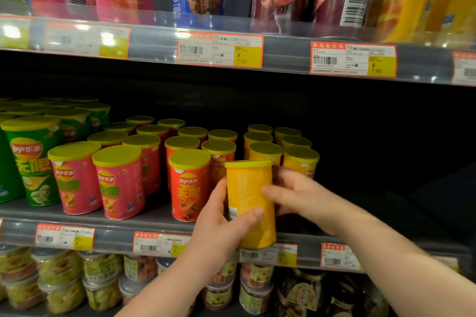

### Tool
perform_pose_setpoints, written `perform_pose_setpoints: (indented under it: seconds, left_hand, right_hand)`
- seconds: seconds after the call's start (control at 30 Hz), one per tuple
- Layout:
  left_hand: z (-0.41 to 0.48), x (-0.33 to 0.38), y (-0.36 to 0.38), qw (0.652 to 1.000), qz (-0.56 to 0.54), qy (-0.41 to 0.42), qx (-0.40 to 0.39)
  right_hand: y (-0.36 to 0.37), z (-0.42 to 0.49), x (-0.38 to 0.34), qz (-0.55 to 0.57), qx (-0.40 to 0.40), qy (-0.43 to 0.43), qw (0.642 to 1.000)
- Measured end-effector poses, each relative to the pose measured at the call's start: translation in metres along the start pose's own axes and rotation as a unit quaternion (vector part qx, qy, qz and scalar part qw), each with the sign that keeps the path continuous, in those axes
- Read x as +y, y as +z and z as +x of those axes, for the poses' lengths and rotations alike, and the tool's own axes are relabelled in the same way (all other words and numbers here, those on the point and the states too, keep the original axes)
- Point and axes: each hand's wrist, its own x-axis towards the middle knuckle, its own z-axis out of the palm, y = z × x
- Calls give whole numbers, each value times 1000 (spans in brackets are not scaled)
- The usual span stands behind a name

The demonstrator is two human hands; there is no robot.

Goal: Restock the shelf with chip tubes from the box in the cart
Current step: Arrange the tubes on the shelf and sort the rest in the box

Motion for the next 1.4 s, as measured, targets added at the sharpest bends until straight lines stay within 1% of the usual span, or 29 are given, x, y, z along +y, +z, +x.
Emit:
perform_pose_setpoints:
  seconds: [0.07, 0.13, 0.2, 0.23, 0.27, 0.33, 0.37, 0.4, 0.43, 0.5, 0.57, 0.67, 0.73, 0.93, 1.13, 1.27, 1.4]
  left_hand:
    - [6, -1, 4, 999, 43, 4, -20]
    - [9, -4, 6, 995, 95, -1, -32]
    - [10, -9, 5, 978, 208, 4, -10]
    - [9, -11, 4, 959, 284, 10, 7]
    - [7, -15, 2, 929, 368, 22, 17]
    - [3, -21, -2, 857, 511, 68, 15]
    - [2, -25, -3, 825, 556, 98, 7]
    - [1, -33, -6, 801, 585, 125, 0]
    - [0, -39, -8, 785, 603, 144, 0]
    - [-2, -42, -9, 766, 624, 157, -3]
    - [-3, -43, -11, 756, 633, 165, -2]
    - [-4, -49, -13, 749, 639, 176, 7]
    - [-4, -51, -13, 750, 639, 172, 9]
    - [-7, -50, -11, 750, 644, 150, 14]
    - [-9, -46, -6, 753, 647, 121, 13]
    - [-9, -46, -2, 736, 666, 119, 25]
    - [-13, -39, 3, 715, 695, 72, 12]
  right_hand:
    - [3, -4, 11, 28, 17, 6, 999]
    - [2, -5, 19, 42, 67, -6, 997]
    - [0, -4, 25, 30, 122, -17, 992]
    - [-1, -3, 26, 15, 149, -16, 989]
    - [-1, -1, 27, -8, 173, -12, 985]
    - [2, 2, 30, -63, 207, 0, 976]
    - [5, 4, 32, -89, 215, 7, 973]
    - [9, 6, 34, -109, 217, 19, 970]
    - [13, 8, 36, -122, 217, 34, 968]
    - [18, 12, 41, -133, 205, 69, 967]
    - [18, 12, 45, -142, 167, 92, 971]
    - [15, 9, 48, -149, 113, 98, 977]
    - [15, 9, 50, -154, 117, 99, 976]
    - [21, 11, 51, -202, 172, 104, 958]
    - [18, 13, 51, -201, 170, 97, 960]
    - [17, 13, 50, -193, 160, 84, 964]
    - [16, 13, 53, -173, 155, 66, 970]
